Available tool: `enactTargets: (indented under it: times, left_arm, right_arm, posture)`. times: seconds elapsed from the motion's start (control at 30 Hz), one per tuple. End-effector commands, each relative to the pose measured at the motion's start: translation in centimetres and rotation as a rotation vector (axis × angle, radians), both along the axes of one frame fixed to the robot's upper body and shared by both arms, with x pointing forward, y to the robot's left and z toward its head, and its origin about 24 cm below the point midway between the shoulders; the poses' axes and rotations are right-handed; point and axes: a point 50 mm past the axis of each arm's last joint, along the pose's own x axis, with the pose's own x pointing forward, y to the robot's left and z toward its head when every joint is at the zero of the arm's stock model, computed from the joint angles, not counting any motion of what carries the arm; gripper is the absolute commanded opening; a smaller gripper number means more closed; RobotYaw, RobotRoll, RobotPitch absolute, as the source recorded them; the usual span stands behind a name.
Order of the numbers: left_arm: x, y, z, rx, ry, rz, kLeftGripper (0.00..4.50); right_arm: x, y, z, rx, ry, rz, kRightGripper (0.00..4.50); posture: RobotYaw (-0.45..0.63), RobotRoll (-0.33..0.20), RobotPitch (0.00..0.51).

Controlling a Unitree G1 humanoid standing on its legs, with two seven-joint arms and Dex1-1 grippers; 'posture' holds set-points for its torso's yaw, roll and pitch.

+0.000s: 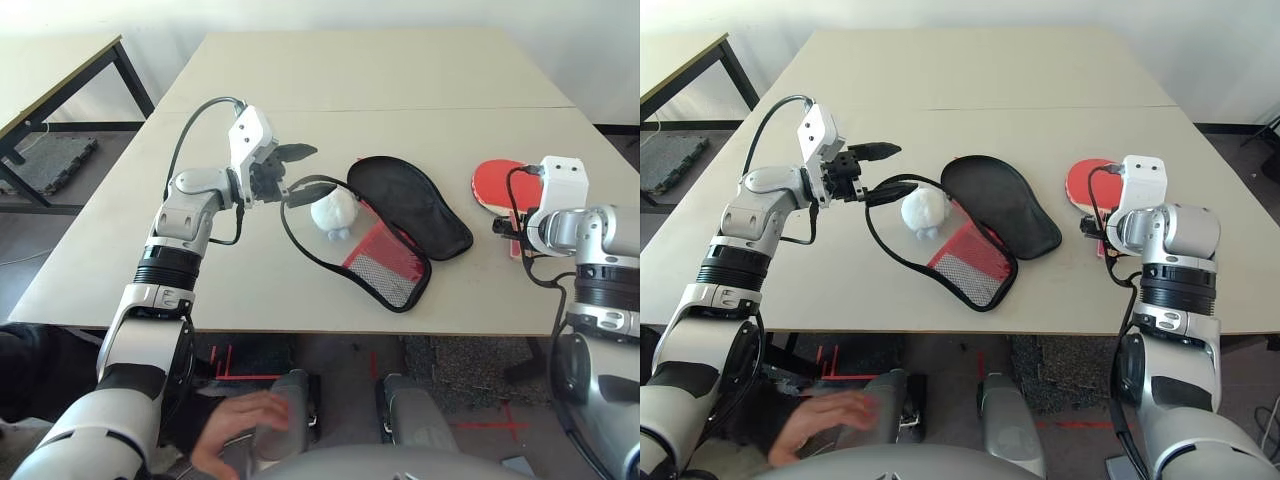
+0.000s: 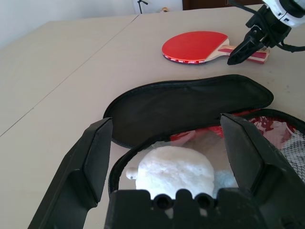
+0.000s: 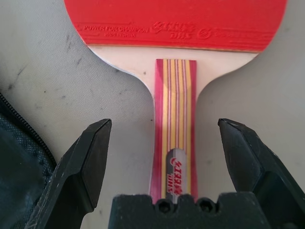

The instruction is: Store the ping-pong paddle in its case and zip it.

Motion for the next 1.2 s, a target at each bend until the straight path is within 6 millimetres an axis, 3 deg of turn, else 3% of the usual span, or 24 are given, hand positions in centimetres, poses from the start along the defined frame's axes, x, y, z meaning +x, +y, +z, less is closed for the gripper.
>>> enactTargets:
  times: [0.03, 0.23, 0.27, 0.43, 0.77, 0.97, 1.2]
  left_arm:
    - [-0.3, 0.0, -0.4, 0.029, 0.009, -0.007, 4.50]
    - [-0.3, 0.3, -0.5, 0.032, 0.011, 0.007, 4.50]
    - [-0.3, 0.4, -0.6, 0.032, 0.012, 0.007, 4.50]
    - [-0.4, 0.6, -0.8, 0.037, 0.018, 0.009, 4.50]
    - [-0.3, 1.0, -1.0, 0.049, 0.024, 0.026, 4.50]
    - [-0.4, 1.1, -1.3, 0.048, 0.024, 0.034, 4.50]
    - [-0.4, 1.1, -1.3, 0.047, 0.017, 0.043, 4.50]
  right_arm:
    - [-0.1, 0.0, -1.0, 0.026, 0.016, -0.011, 3.55]
    - [0.1, 0.2, -1.1, 0.029, 0.005, 0.001, 1.28]
    - [0.1, 0.2, -1.0, 0.028, 0.002, 0.002, 1.08]
    - [0.4, 0.2, 0.1, 0.009, -0.044, 0.037, 1.08]
    - [1.2, 1.6, 4.3, -0.025, -0.150, 0.226, 1.08]
    - [1.3, 4.4, 6.0, -0.008, -0.176, 0.424, 1.08]
    - [1.4, 7.7, 6.1, 0.014, -0.151, 0.638, 1.08]
  posture:
    - [0.02, 0.000, 0.092]
    - [0.02, 0.000, 0.095]
    - [0.02, 0.000, 0.095]
    - [0.02, 0.000, 0.095]
    - [0.03, 0.000, 0.092]
    - [0.04, 0.000, 0.090]
    - [0.04, 0.000, 0.081]
